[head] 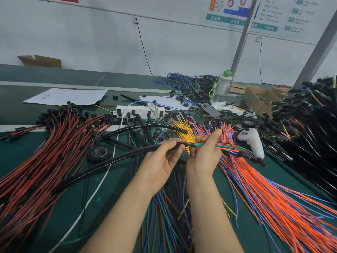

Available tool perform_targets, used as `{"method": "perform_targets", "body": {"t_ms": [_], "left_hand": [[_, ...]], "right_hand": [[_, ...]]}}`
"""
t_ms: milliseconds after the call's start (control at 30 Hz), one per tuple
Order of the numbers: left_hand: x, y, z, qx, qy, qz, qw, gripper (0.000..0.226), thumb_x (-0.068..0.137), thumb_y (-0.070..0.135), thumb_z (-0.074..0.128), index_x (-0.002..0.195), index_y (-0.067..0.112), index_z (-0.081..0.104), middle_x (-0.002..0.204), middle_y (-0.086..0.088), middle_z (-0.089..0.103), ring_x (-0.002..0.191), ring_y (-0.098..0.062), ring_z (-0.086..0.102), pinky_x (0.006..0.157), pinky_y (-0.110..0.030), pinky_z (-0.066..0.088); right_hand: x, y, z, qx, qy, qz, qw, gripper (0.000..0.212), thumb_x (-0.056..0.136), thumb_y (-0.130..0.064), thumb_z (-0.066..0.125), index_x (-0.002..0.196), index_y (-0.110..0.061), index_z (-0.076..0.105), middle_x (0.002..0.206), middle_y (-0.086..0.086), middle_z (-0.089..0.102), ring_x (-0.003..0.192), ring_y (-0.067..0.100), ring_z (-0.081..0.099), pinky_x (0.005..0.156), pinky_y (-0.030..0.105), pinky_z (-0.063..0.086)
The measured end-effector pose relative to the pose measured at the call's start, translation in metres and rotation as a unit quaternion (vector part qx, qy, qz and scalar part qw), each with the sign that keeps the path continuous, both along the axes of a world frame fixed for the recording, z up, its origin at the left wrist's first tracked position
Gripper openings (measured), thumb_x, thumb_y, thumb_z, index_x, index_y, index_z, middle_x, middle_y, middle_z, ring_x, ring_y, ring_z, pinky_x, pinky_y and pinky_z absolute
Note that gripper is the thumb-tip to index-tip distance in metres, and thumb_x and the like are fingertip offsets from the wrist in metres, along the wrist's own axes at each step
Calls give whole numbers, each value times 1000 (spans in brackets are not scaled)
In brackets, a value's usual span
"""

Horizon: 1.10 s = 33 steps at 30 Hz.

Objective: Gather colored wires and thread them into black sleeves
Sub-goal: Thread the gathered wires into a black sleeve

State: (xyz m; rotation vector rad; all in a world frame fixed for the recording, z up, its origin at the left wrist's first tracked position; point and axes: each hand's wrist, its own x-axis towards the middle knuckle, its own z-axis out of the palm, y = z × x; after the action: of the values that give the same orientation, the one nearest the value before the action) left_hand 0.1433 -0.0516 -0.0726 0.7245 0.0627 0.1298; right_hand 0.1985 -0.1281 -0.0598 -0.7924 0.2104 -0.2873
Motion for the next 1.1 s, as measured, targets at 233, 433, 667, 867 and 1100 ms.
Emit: {"method": "perform_targets", "body": {"t_ms": [233,433,667,867,1100], "left_hand": [[3,-10,-8,55,-54,31,997,16,84,1,55,81,5,71,88,-8,72,77,-10,69,67,-13,52],[5,-8,-7,117,-64,76,988,13,90,1,53,92,2,65,82,-4,71,73,-8,67,70,-13,52],[7,-2,0,72,-67,102,990,11,88,0,53,89,2,64,81,-5,73,70,-8,68,64,-12,52],[12,-12,-5,103,-25,101,989,11,91,2,54,90,3,64,78,-5,67,67,-7,63,65,-13,51],[3,21,5,-32,-37,35,998,22,76,14,59,96,10,66,87,-2,70,55,-3,57,50,-10,48]], "right_hand": [[-1,1,-2,13,27,19,999,49,99,-41,45,60,-12,40,44,-4,52,33,9,41,32,15,29],[-4,11,-1,2,29,86,996,49,99,-40,46,58,-13,44,44,-6,53,32,5,45,32,11,31],[2,-15,0,243,-11,164,956,30,96,-43,49,78,-20,57,59,-6,50,32,5,21,33,14,16],[-1,8,-1,3,12,130,991,49,100,-41,41,68,-11,62,49,-5,59,33,3,43,33,11,31],[6,-10,-2,205,27,219,954,39,96,-44,47,82,-11,61,63,1,54,31,1,26,31,9,24]]}}
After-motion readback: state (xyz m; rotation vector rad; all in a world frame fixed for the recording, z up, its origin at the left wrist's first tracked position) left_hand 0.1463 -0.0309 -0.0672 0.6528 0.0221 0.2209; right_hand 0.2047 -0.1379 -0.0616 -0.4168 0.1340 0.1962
